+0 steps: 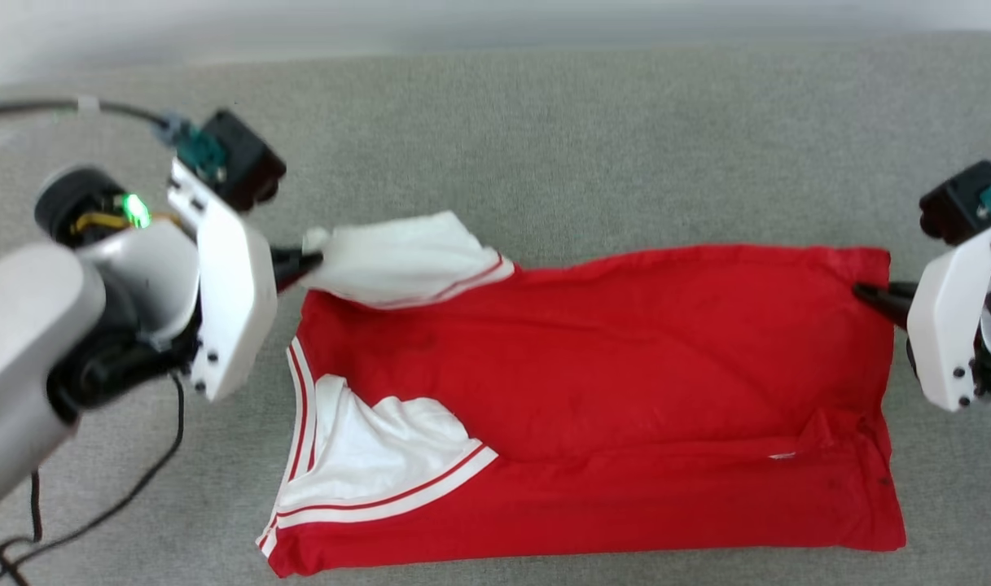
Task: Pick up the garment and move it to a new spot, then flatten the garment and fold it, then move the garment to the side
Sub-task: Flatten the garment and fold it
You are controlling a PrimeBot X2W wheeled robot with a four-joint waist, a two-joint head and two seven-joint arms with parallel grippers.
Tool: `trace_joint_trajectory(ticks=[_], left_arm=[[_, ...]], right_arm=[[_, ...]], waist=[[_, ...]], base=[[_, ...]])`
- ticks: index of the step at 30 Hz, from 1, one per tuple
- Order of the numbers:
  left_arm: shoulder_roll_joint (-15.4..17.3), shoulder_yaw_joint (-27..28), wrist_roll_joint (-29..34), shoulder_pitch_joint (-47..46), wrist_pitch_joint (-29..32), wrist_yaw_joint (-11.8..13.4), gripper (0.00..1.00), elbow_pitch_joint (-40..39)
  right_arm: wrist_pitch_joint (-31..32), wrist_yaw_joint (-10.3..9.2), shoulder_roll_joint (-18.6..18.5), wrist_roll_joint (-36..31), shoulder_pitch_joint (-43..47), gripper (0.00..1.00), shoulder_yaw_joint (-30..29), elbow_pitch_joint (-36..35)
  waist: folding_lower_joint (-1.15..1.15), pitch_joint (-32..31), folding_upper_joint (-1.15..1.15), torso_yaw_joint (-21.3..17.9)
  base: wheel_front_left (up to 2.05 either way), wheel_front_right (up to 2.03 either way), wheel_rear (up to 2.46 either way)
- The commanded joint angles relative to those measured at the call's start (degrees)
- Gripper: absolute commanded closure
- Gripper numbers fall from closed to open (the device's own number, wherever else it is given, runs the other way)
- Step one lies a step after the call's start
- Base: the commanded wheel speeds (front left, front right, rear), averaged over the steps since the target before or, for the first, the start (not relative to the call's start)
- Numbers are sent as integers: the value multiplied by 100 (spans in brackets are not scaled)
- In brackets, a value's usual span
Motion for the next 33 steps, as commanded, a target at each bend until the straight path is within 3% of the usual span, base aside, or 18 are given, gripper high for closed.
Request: trace_joint_trajectory(ticks=[1, 11, 15, 21, 28, 29, 30, 31, 33], left_arm=[[143, -58, -35, 290, -128, 115, 100, -201], [676, -384, -211, 1414, -532, 572, 100, -915], [714, -517, -307, 1909, -750, 730, 100, -977], [540, -636, -479, 2518, -1055, 823, 100, -703], [30, -715, -615, 2890, -1252, 578, 100, 152], [-35, -716, -634, 2914, -1280, 558, 80, 242], [-80, -701, -643, 2928, -1332, 548, 20, 318], [-92, -671, -607, 2917, -1413, 542, 0, 366], [-66, -621, -504, 2909, -1603, 563, 0, 389]], right_arm=[[-114, -2, -79, 49, 205, 100, 58, -73], [-464, -2, -315, 230, 1041, 100, 108, -288], [-559, -2, -331, 302, 1409, 100, 69, -326], [-607, -2, -235, 258, 1813, 100, 101, -176], [-715, -3, 78, 174, 2004, 100, 265, 300], [-754, -3, 110, 190, 2004, 89, 253, 360], [-766, -3, 120, 218, 2000, 52, 250, 378], [-840, -3, 102, 177, 1962, 0, 253, 337], [-1011, -3, 20, 86, 1878, 0, 202, 234]], waist=[[1, -247, 0, 13], [1, -613, 0, -2], [1, -637, 0, -7], [1, -525, 0, -30], [1, -366, 0, -4], [1, -366, 0, -1], [1, -376, 0, 3], [1, -393, 0, 3], [1, -453, 0, -5]], base=[[0, 0, 0], [0, 0, 0], [0, 0, 0], [0, 0, 0], [0, 0, 0], [0, 0, 0], [0, 0, 0], [0, 0, 0], [0, 0, 0]])
